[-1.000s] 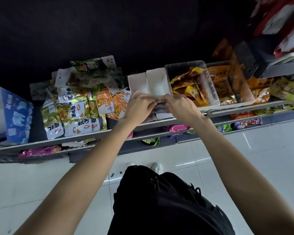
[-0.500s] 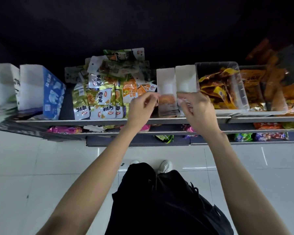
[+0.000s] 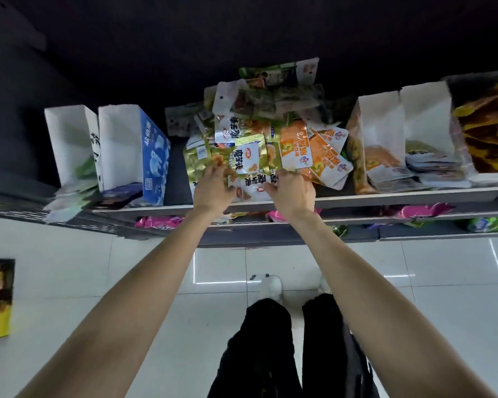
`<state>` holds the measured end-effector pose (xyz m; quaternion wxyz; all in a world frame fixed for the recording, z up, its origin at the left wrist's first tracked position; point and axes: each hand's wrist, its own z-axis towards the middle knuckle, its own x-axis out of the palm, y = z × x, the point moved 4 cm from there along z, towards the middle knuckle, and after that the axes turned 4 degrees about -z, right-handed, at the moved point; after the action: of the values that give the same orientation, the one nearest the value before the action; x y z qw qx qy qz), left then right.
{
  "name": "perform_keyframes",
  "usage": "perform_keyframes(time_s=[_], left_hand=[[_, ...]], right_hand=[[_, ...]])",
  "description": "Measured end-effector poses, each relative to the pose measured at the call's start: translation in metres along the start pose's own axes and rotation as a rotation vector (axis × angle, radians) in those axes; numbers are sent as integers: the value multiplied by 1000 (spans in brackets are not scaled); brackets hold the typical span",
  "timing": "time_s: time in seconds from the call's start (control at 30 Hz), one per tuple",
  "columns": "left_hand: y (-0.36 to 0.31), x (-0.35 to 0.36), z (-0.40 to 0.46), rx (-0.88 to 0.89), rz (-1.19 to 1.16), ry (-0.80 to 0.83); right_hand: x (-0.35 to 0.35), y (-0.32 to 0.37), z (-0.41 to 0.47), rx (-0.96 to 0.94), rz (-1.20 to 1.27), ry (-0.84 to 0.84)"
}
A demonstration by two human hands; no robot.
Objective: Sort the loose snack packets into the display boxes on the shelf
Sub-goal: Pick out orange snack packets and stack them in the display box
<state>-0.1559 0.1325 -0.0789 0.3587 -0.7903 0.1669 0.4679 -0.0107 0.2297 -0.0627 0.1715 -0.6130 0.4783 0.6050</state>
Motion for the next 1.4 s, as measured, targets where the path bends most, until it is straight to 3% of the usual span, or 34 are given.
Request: perform_keyframes(time_s=[0.17,0.3,0.37,0.43,0.57,0.63,0.7,0.73,0.83,0.97,1.07,1.17,1.23,1.33,1.4], left_hand=[[12,5,15,108,148,-8],[17,3,17,129,234,-4],[20,0,17,104,221,5],[15,-10,13,110,134,-65],[-33,-48,-15,422,-152,-426],[-67,-63,-31,661,-169,-451],[-98,-66,-42,836,-102,-276],[-110,-63,-45,858,-77,-106],[-135,-51,-52,749,-121,326],[-174,-49,-66,727,-337,454],[-213,-42,-81,816,-478,513],[-246,-27,-84,870,-463,454],[-261,-17,-73,851,-433,292],[-269,1,-48,726,-461,47],[-271,18,-31,577,-460,-15]], right_hand=[[23,17,16,162,-135,-16],[16,7,20,311,325,-60],[-1,-4,14,360,541,-184],[-25,-14,0,323,607,-311],[-60,-29,-33,160,571,-356],[-74,-35,-50,122,562,-319],[-86,-39,-68,98,627,-287],[-91,-42,-77,100,669,-271],[-104,-60,-104,123,710,-240],[-124,-96,-133,178,804,-224],[-143,-129,-144,226,940,-291],[-159,-164,-145,229,926,-386],[-174,-185,-141,231,831,-503],[-198,-212,-128,252,624,-661],[-214,-216,-113,182,408,-739]])
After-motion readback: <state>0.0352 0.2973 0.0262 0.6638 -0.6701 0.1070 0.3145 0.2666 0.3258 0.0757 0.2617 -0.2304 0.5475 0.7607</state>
